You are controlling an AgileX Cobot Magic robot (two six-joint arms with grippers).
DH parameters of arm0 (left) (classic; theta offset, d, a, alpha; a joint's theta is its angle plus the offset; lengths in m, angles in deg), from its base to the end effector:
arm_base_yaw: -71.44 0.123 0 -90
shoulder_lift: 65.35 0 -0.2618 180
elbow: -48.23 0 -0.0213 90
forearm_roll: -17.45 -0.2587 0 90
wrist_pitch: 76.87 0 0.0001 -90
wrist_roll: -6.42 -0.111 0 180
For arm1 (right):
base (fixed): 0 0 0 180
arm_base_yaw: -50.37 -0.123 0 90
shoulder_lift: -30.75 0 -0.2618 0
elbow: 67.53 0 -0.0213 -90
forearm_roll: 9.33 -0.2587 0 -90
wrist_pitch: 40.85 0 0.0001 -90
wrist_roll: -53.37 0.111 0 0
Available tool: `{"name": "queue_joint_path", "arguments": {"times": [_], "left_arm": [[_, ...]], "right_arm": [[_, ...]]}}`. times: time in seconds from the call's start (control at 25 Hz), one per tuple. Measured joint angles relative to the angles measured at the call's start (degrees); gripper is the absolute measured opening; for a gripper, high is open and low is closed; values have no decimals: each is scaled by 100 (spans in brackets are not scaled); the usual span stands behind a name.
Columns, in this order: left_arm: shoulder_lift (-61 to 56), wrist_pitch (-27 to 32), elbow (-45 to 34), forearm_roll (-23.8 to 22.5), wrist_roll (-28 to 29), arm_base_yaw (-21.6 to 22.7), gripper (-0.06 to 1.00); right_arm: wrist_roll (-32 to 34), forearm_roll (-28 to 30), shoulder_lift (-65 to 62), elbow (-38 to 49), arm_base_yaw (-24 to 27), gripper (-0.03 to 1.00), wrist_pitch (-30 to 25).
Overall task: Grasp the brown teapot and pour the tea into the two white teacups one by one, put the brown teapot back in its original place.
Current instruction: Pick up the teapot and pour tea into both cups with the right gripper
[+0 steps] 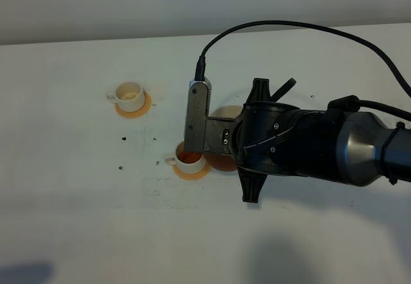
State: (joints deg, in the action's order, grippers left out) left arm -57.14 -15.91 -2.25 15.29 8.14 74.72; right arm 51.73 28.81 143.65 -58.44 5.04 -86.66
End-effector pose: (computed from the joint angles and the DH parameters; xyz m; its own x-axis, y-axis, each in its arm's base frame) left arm 0.0469 0.0064 0.2581 -0.4926 -0.0400 -0.8693 -0.0916 0.9958 0.0061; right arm 0.2915 0.2249 0.1511 -0.3029 -0.9505 -0.0701 -0.7983 0.2932 -0.5260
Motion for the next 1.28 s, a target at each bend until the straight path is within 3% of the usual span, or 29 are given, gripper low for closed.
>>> {"name": "queue_joint_path", "arguments": {"times": [1.28], "left_arm": [[0,0,0,0,0,0,35]], "right_arm": [[-130,227,0,0,-94,8,-118]]}}
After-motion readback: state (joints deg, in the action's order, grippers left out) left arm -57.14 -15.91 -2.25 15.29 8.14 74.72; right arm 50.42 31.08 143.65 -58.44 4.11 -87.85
